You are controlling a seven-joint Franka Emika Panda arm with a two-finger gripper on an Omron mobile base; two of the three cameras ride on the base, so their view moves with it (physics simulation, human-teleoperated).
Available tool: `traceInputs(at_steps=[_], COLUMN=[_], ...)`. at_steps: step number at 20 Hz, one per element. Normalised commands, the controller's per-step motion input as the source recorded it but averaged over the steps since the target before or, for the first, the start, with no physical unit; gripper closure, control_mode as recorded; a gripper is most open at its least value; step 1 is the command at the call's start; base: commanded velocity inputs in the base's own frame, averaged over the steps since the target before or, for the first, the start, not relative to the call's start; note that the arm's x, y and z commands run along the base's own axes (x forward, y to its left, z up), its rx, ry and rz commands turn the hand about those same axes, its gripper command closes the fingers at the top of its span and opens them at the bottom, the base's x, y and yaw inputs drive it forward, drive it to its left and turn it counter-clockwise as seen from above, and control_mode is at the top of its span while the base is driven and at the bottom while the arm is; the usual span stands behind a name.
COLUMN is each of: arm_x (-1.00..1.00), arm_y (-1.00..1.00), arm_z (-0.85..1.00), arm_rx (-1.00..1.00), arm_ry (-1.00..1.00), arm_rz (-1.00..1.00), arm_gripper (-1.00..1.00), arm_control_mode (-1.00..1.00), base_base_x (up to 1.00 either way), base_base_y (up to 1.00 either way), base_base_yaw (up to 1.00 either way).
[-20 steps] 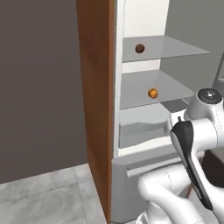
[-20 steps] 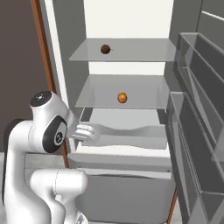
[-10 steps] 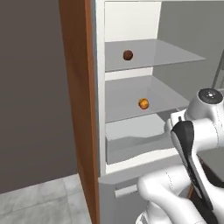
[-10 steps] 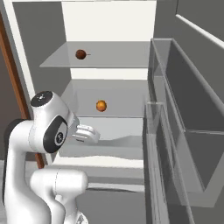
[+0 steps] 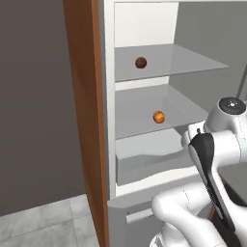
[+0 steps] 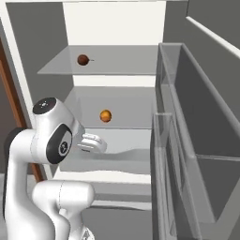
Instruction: Retrieve the pear and peach from the fridge and place them into the bowl on the dining table.
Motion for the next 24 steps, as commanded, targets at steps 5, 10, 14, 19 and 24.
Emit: traceInputs(at_steps=[5,10,14,19,24], arm_x=[0.00,0.00,0.00,0.04,-0.08], arm_y=[0.00,0.00,0.00,-0.10,-0.11], arm_z=[0.00,0.00,0.00,0.04,0.42], arm_rx=[0.00,0.00,0.00,0.11,0.29], arm_ry=[0.00,0.00,0.00,-0.09,-0.24], arm_rz=[0.00,0.00,0.00,0.01,0.14], arm_gripper=[1.00,1.00,1.00,1.00,1.00], arm_control_mode=[1.00,1.00,1.00,-1.00,-1.00], base_base_x=[0.38,0.36,0.28,0.10,0.00], base_base_y=[-0.16,-0.13,-0.19,-0.06,0.00], base_base_yaw=[0.00,0.00,0.00,0.00,0.00])
